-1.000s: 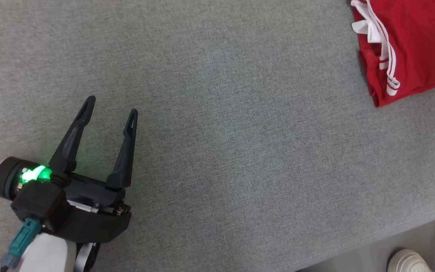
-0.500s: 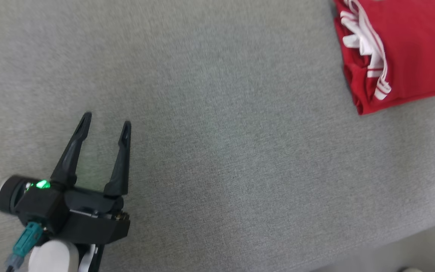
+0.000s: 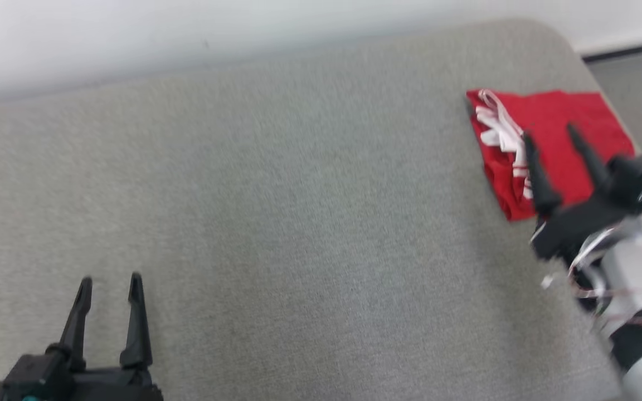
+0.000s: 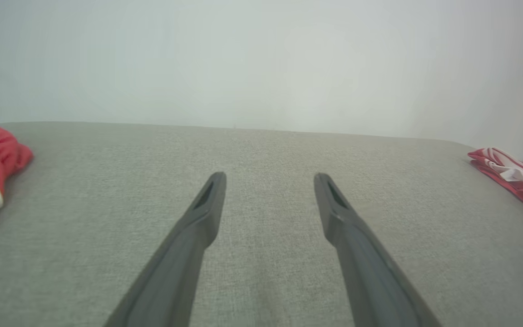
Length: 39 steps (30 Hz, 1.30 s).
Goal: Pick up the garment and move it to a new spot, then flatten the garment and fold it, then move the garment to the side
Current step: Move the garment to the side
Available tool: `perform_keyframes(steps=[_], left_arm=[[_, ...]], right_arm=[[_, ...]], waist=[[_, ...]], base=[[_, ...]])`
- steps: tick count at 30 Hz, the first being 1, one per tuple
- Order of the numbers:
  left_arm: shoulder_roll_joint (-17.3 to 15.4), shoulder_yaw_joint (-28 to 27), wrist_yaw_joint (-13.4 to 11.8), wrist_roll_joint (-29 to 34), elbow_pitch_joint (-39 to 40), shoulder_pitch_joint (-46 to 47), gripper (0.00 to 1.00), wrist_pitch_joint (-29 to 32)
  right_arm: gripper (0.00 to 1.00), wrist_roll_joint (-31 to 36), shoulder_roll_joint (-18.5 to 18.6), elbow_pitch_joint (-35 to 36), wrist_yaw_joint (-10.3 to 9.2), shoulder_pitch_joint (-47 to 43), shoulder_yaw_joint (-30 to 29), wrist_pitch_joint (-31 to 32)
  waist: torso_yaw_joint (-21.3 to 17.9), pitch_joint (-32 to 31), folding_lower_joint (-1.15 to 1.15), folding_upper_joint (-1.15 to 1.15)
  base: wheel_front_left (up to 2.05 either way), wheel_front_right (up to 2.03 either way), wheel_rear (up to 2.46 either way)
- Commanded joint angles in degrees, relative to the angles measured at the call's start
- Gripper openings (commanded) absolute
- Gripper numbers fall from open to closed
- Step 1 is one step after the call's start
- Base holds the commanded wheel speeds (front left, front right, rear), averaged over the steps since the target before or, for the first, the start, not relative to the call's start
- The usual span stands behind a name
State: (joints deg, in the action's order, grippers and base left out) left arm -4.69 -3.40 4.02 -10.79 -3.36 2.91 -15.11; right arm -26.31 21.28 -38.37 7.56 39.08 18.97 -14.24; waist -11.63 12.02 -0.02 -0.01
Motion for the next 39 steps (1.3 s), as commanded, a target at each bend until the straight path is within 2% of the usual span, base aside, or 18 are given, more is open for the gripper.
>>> perform_keyframes(steps=[1,9,23,29,39], left_arm=[[0.36,-0.70,-0.31,-0.45,-0.13,-1.30,1.00,-0.02],[1.22,-3.53,-0.08,0.24,-3.00,-4.89,1.00,-0.02],[1.68,-3.57,-0.67,1.45,-5.00,-8.42,1.00,-0.02],[1.77,-3.66,-0.93,1.18,-5.37,-9.48,1.00,-0.02],[1.79,-3.55,-1.25,1.02,-4.99,-9.47,1.00,-0.02]], right_arm=[[1.00,-0.99,-1.11,0.80,-0.14,-2.47,0.54,-0.45],[1.00,-2.30,-5.13,3.89,-0.14,-11.92,2.64,-0.91],[1.00,1.00,-8.56,9.83,-0.14,-23.89,-4.02,-0.94],[1.00,3.19,-9.53,10.60,-0.14,-26.67,-6.82,-0.95],[1.00,4.20,-10.22,11.15,-0.14,-27.04,-8.20,-0.95]], waist=[[3.21,-7.13,0.02,0.01],[4.92,-12.38,0.02,0.01],[6.23,-15.25,0.02,0.01],[6.36,-15.36,0.02,0.01],[6.54,-15.24,0.02,0.01]], base=[[0.00,0.00,0.00],[0.00,0.00,0.00],[0.00,0.00,0.00],[0.00,0.00,0.00],[0.00,0.00,0.00]])
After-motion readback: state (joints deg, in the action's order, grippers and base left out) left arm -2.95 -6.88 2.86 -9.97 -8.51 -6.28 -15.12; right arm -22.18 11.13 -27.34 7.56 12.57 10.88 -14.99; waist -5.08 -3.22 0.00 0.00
